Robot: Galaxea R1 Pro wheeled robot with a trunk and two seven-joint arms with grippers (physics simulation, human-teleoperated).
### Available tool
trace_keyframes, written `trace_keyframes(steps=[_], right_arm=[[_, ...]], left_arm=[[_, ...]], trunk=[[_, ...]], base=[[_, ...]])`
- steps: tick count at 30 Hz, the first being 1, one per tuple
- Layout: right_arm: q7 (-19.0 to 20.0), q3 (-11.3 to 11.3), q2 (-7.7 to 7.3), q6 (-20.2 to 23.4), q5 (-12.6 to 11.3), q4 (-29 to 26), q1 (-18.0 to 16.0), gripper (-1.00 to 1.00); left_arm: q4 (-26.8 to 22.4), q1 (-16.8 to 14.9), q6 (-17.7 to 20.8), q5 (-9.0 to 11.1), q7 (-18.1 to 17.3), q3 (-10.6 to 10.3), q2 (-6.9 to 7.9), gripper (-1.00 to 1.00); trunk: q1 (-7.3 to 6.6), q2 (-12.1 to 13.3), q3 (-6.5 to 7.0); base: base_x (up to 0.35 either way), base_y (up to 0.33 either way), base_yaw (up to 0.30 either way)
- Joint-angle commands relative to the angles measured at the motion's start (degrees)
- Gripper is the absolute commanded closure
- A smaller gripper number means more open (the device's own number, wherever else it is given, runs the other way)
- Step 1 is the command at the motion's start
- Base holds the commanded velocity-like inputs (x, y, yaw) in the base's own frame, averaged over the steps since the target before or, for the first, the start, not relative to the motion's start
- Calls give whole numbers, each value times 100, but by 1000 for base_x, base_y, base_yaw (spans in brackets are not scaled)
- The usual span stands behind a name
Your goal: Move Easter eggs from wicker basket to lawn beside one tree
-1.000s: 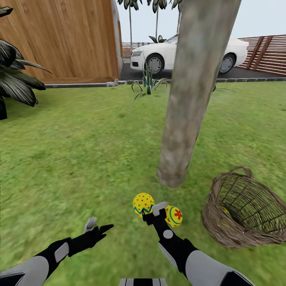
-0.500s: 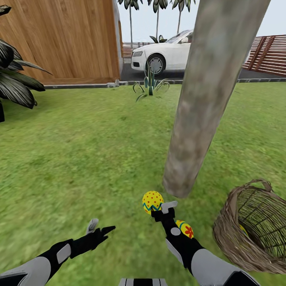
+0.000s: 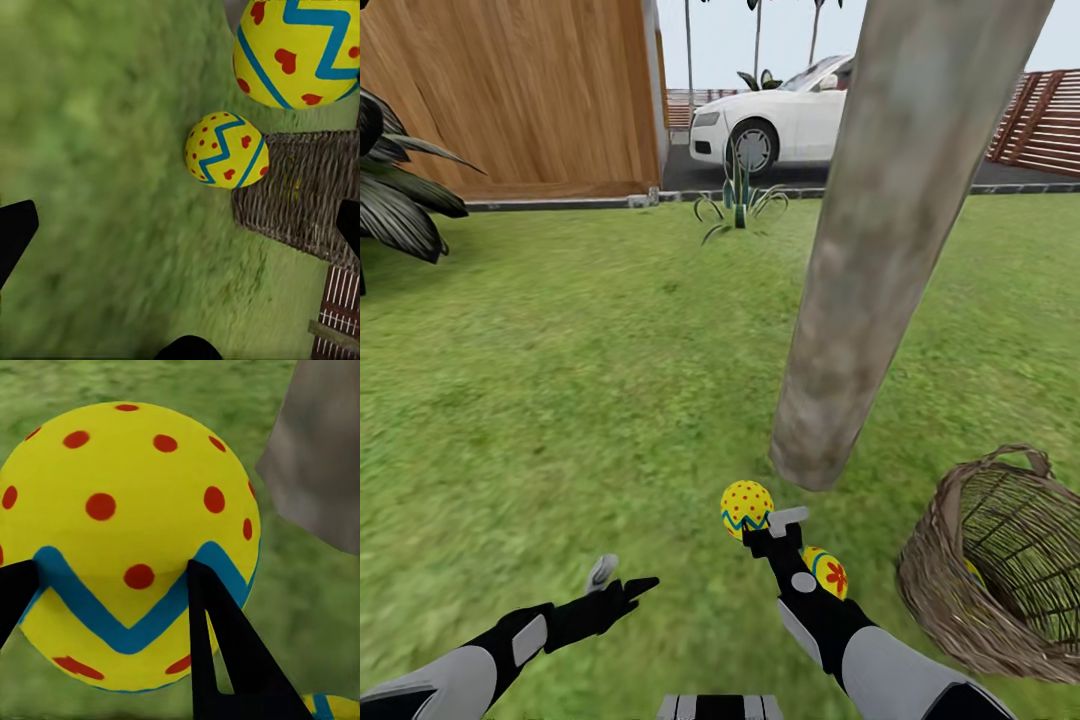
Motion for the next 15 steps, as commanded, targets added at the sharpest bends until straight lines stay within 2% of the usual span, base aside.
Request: trace_keyframes(steps=[1,9,11,12,15], right_arm=[[-31,50,-1,-22,-51,6,-6,100],[-31,60,-1,-22,-51,7,-6,100],[-31,60,4,-22,-51,7,-6,100],[-31,60,6,-22,-51,7,-6,100],[-31,60,5,-22,-51,7,-6,100]], left_arm=[[-3,-2,56,-15,-12,49,-1,-100],[-32,-2,53,-3,-145,36,25,-100],[-120,-2,77,-17,-733,10,26,-100],[-215,-2,88,-61,-1199,-167,50,-100],[-257,-2,86,-77,-1427,-337,141,-100]], trunk=[[1,-3,-27],[22,-14,-204],[27,-17,-249],[30,-18,-271],[37,-22,-337]], base=[[0,0,0],[0,0,0],[0,0,0],[0,0,0],[0,0,0]])
